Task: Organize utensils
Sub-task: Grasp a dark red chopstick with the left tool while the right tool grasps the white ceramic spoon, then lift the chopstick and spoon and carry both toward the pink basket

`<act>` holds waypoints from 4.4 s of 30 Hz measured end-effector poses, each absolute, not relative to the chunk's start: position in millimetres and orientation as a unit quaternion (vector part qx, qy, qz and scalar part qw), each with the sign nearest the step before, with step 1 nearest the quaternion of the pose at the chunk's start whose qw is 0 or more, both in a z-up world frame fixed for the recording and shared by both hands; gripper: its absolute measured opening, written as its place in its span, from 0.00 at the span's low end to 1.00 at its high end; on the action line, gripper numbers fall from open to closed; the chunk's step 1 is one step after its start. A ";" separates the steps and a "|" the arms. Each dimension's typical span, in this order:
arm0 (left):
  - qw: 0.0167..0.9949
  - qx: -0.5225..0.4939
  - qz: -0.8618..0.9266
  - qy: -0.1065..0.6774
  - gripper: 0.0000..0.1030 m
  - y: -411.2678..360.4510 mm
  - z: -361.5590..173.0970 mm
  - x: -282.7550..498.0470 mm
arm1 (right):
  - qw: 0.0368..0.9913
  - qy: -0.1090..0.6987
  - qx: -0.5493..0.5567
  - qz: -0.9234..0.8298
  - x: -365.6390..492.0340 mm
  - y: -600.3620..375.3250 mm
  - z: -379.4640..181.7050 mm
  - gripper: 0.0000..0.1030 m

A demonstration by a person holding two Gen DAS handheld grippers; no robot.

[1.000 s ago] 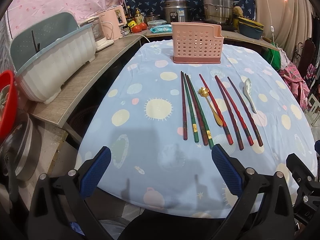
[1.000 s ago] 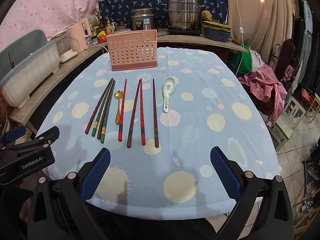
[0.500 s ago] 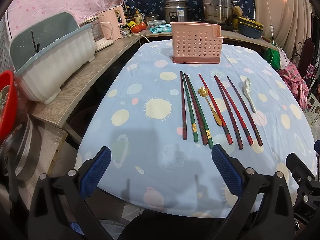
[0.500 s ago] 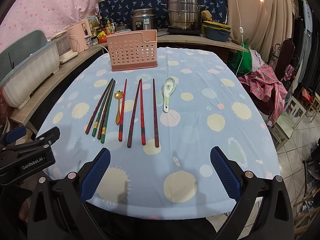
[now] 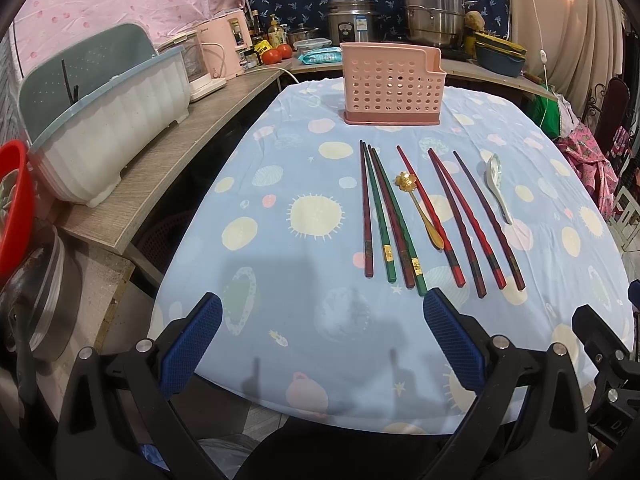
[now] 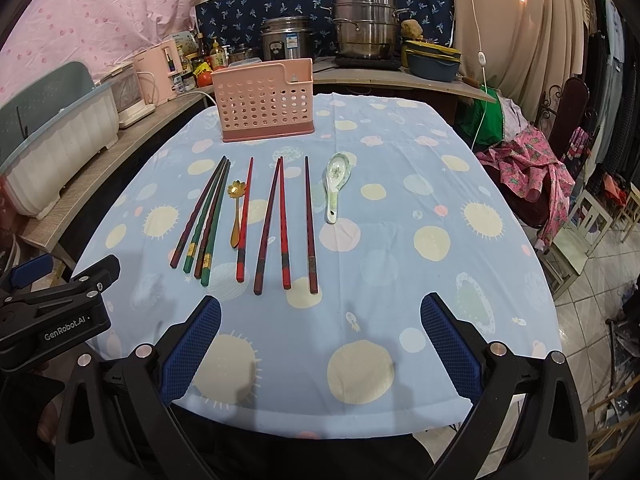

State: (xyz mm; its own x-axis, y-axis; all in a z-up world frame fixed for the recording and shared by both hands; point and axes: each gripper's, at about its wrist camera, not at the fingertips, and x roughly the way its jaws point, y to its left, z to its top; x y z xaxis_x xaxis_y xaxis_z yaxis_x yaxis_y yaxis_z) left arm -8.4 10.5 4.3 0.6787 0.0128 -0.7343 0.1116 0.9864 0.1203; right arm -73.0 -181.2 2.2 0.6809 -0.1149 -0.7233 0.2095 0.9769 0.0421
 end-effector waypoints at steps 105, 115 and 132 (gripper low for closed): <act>0.935 -0.053 -0.141 0.321 0.06 14.1 130.0 208.7 | 0.912 0.369 0.178 -0.022 145.9 -264.7 50.4 0.07; 0.957 -0.045 -0.158 0.241 0.06 -0.2 204.1 246.6 | 0.925 0.329 0.190 0.011 218.4 -274.1 97.4 0.07; 0.958 -0.054 -0.159 0.230 0.06 -23.0 212.3 327.4 | 0.915 0.338 0.217 0.027 327.8 -281.2 92.7 0.07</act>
State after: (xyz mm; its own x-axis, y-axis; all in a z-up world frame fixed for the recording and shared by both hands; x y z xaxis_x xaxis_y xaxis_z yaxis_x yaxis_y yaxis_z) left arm 327.4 -23.0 212.3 0.8433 -0.3299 -0.4243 0.2801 0.9435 -0.1771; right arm 327.8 -281.2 92.7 0.7695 0.1971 -0.6075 0.0971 0.9040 0.4163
